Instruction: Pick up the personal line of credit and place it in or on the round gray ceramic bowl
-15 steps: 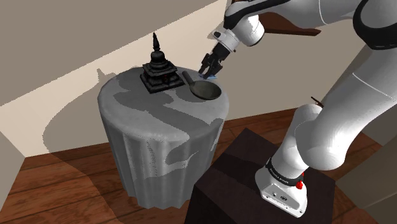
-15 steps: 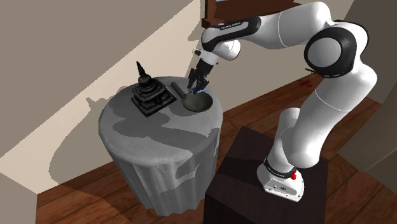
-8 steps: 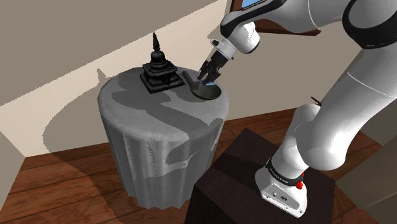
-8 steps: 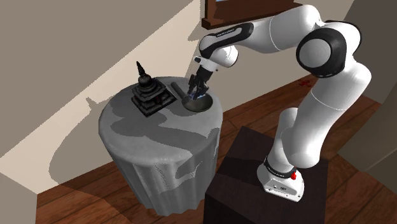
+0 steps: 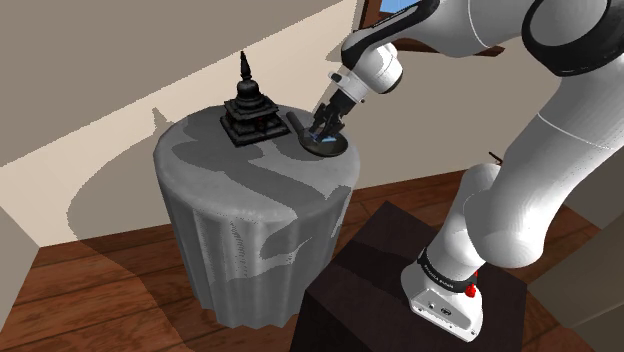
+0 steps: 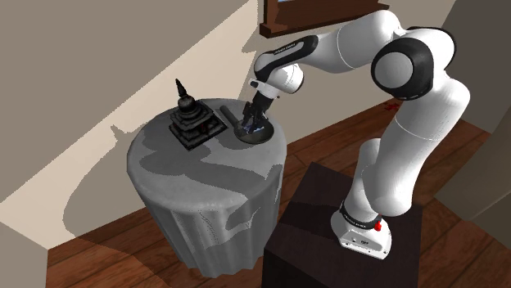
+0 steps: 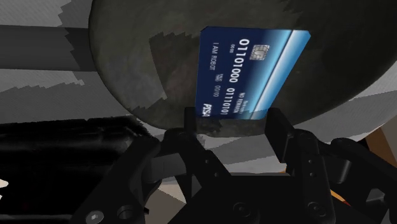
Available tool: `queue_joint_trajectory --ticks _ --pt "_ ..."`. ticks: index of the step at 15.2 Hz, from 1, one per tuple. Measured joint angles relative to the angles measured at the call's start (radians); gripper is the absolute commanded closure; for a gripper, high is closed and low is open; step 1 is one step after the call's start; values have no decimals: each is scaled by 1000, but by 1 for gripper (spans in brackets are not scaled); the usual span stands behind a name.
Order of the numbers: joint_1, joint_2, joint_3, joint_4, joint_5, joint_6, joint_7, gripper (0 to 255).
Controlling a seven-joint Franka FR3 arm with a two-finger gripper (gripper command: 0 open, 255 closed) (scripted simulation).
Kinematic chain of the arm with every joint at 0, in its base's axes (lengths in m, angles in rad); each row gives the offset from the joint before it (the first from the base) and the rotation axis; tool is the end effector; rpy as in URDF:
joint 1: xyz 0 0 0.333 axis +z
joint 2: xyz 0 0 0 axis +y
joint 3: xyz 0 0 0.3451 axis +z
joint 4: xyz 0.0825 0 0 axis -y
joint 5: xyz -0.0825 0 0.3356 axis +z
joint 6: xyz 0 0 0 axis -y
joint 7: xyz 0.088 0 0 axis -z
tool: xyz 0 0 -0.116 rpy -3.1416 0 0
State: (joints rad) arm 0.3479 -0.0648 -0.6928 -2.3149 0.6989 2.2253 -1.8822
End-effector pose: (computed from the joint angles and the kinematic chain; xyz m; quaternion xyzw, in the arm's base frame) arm 0.4449 -0.1368 0.4190 -0.8192 -0.4961 -0.2471 0.1474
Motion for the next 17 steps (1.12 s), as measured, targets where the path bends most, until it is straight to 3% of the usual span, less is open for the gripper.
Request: queue_joint_trajectory --ticks 3,4,10,14,17 --pt "0 1 0 0 1 1 -2 255" --pt "0 1 0 0 1 1 -2 0" --pt "0 1 0 0 1 1 -2 0" --pt "-32 -72 -16 20 -92 -64 51 0" --pt "-37 -84 -16 32 -111 -82 66 0"
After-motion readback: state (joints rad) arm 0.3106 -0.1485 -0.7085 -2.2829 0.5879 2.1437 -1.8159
